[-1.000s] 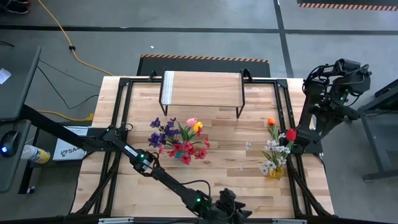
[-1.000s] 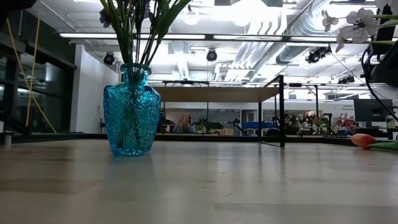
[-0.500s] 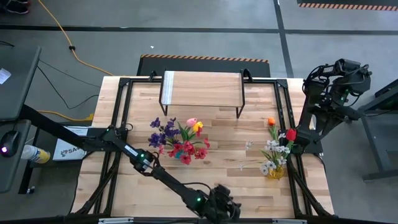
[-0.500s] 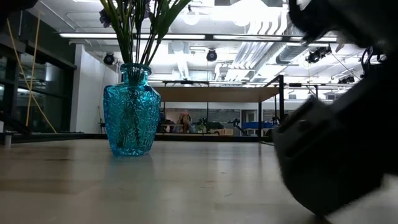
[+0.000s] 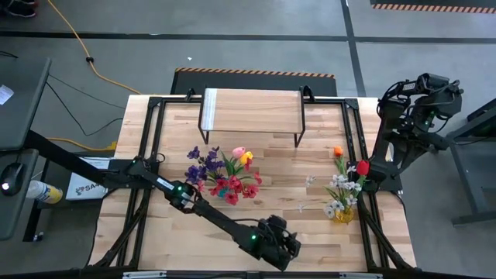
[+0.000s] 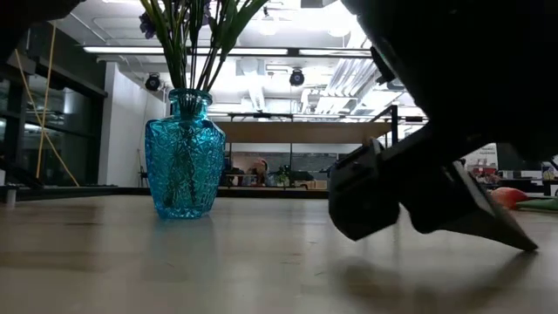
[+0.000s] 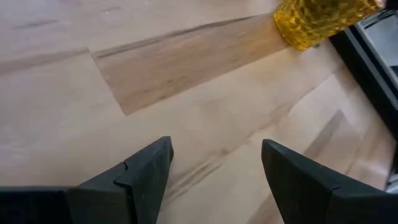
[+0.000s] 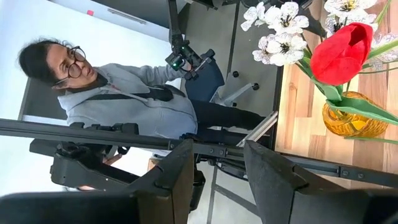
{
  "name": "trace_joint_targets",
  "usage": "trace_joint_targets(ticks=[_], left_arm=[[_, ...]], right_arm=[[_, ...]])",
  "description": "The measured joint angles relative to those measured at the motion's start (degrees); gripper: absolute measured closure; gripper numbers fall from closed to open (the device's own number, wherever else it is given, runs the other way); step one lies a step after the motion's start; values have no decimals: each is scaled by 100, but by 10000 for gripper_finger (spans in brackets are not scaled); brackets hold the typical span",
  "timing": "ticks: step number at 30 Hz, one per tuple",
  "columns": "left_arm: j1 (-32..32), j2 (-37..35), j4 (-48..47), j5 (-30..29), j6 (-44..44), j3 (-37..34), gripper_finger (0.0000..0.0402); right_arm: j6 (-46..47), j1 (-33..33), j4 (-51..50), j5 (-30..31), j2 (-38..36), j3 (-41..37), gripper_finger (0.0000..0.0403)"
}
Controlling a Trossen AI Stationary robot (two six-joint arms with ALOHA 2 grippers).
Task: Pick and place flowers into a vace then onto a shelf
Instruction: Adjust the vases
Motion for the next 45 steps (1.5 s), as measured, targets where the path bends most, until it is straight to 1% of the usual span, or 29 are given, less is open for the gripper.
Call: trace_joint_targets(ticks=[5, 10, 16, 18, 21, 26, 32, 36, 39, 43, 45], left_arm=[[-13, -4, -129, 142, 35, -2, 115], [-63, 11, 265, 281, 165, -20, 115], [-302, 15, 333, 548, 136, -20, 115], [-434, 14, 225, 672, -73, -15, 115], [-634, -7, -73, 806, -617, -9, 115], [-921, -211, -996, 805, -1414, -13, 115], [-1035, -449, -2731, 826, -2015, -28, 115], [-1043, -501, -3934, 876, -2587, -37, 115], [-1036, -494, -4666, 918, -3022, -50, 115], [-1032, -483, -5162, 907, -3320, -57, 115], [-1029, -483, -5109, 831, -3279, -57, 115]], right_arm=[[0, 0, -85, -1, 0, 0, 269], [2, -2, -98, 0, 0, 0, 269], [20, -2, -92, 0, 0, 0, 269], [20, -1, -83, -2, 0, 0, 269], [20, -2, -83, -2, 0, 0, 269], [20, 0, -83, 5, 0, 0, 269], [11, 0, -83, 112, 0, 0, 269], [7, -1, -83, 155, 0, 0, 269], [16, -2, -83, 198, 0, 0, 269], [20, -1, -83, 290, 0, 0, 269], [11, -1, -83, 299, 0, 0, 269]])
